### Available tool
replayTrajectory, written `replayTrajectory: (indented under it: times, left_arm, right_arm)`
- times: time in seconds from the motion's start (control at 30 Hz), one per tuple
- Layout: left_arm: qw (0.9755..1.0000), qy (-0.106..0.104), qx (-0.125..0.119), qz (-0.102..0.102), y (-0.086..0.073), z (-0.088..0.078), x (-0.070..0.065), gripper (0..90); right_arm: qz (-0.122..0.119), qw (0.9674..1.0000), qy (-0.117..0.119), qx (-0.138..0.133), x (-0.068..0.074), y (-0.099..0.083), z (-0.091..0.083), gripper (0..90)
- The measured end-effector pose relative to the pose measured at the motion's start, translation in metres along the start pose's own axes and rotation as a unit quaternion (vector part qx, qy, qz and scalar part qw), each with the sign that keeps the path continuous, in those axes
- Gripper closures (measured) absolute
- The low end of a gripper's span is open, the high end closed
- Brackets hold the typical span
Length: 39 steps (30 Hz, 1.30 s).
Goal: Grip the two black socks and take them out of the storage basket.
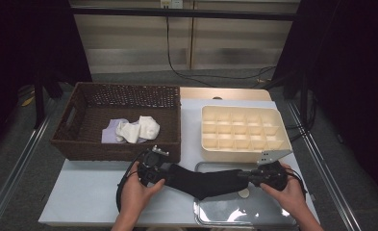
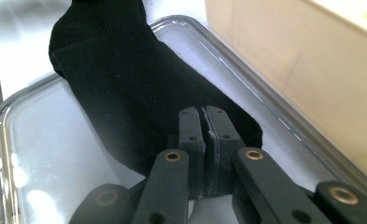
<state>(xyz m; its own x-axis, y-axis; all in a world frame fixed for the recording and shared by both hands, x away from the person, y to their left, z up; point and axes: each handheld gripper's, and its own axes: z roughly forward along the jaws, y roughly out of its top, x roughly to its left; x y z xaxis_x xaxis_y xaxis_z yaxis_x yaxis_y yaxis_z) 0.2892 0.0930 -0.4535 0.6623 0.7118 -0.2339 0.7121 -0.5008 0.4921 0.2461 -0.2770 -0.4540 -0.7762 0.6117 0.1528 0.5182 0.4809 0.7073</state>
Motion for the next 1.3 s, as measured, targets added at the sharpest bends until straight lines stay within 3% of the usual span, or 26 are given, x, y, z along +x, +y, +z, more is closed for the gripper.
replayTrajectory:
  times: [0.07,0.13,0.3,0.43,0.6,0.73,0.87,0.97,1.1,1.17,1.3]
  left_arm:
    - [0.9999,-0.006,0.013,0.0,-0.001,0.005,-0.001,59.6]
    - [1.0,0.0,0.008,0.002,-0.002,0.005,-0.003,59.8]
    - [0.9998,-0.007,0.015,0.004,-0.001,0.005,-0.003,77.1]
    - [0.9997,-0.005,0.023,0.006,0.0,0.001,-0.003,81.0]
    - [0.9998,-0.005,0.012,-0.017,-0.007,-0.018,0.016,81.2]
    - [0.9996,0.003,0.013,-0.024,-0.017,-0.034,0.036,81.0]
    - [0.999,0.016,0.022,-0.034,-0.03,-0.034,0.051,80.9]
    - [0.9991,0.011,0.013,-0.038,-0.033,-0.034,0.055,80.6]
    - [0.999,0.026,0.013,-0.035,-0.034,-0.036,0.056,80.4]
    - [0.9985,0.029,0.013,-0.045,-0.035,-0.038,0.058,80.4]
    - [0.9986,0.028,0.014,-0.042,-0.036,-0.036,0.058,80.2]
  right_arm:
    - [-0.001,1.0,-0.002,0.005,0.0,0.0,0.002,85.4]
    - [-0.001,1.0,-0.003,0.005,-0.001,-0.001,0.003,85.3]
    - [0.001,1.0,-0.003,0.008,-0.001,-0.001,0.008,85.4]
    - [-0.003,1.0,-0.004,0.006,0.001,0.003,0.011,85.4]
    - [-0.012,0.9999,0.005,0.003,0.006,0.013,0.02,85.0]
    - [-0.024,0.9996,0.016,-0.006,0.013,0.029,0.033,83.9]
    - [-0.027,0.9994,0.019,-0.014,0.017,0.043,0.046,80.0]
    - [-0.023,0.9993,0.021,-0.019,0.017,0.045,0.048,77.1]
    - [-0.004,0.9993,0.014,-0.034,0.009,0.037,0.039,76.8]
    - [-0.004,0.9996,0.003,-0.028,0.006,0.034,0.035,76.9]
    - [-0.005,0.9999,0.004,-0.01,0.008,0.029,0.04,76.7]
